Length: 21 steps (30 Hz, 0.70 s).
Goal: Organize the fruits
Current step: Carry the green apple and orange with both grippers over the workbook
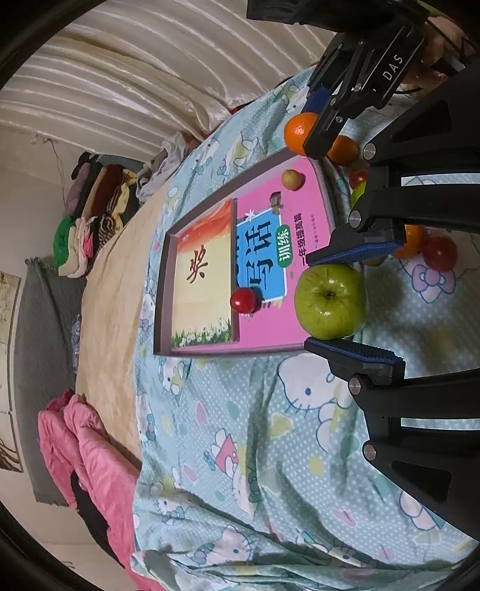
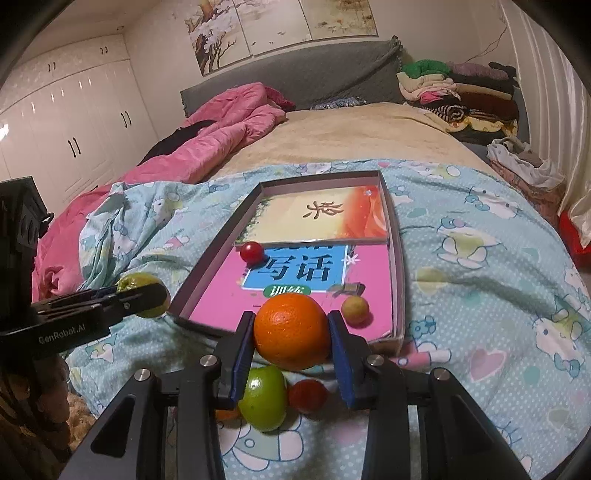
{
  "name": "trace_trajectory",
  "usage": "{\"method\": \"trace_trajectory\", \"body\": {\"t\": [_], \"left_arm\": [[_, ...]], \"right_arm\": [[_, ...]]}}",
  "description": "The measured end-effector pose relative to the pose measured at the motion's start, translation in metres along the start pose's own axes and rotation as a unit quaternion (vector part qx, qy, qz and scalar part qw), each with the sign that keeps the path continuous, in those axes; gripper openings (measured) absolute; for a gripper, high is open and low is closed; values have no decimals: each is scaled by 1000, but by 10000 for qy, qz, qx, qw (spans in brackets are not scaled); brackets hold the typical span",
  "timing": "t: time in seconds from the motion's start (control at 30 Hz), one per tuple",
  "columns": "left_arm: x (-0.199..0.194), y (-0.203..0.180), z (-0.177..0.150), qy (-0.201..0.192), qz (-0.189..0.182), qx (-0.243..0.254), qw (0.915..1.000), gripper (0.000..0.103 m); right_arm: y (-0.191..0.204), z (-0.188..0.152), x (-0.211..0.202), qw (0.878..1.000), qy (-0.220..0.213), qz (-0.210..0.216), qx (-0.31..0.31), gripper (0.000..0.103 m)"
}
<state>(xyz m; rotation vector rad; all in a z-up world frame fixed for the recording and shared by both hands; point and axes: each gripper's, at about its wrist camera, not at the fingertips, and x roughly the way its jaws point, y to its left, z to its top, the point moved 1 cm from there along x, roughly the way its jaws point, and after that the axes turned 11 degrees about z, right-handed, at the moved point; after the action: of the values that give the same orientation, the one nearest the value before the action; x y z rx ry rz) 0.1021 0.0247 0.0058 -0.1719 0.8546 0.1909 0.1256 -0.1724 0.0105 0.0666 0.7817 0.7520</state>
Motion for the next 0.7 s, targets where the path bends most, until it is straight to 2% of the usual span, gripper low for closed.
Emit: {"method": "trace_trajectory", "body": {"t": [0.7], "left_arm": [[35, -11, 11, 23, -31, 99, 9999, 40]], "right_arm": [[-4, 12, 19, 9999, 28, 38, -159, 39]]}}
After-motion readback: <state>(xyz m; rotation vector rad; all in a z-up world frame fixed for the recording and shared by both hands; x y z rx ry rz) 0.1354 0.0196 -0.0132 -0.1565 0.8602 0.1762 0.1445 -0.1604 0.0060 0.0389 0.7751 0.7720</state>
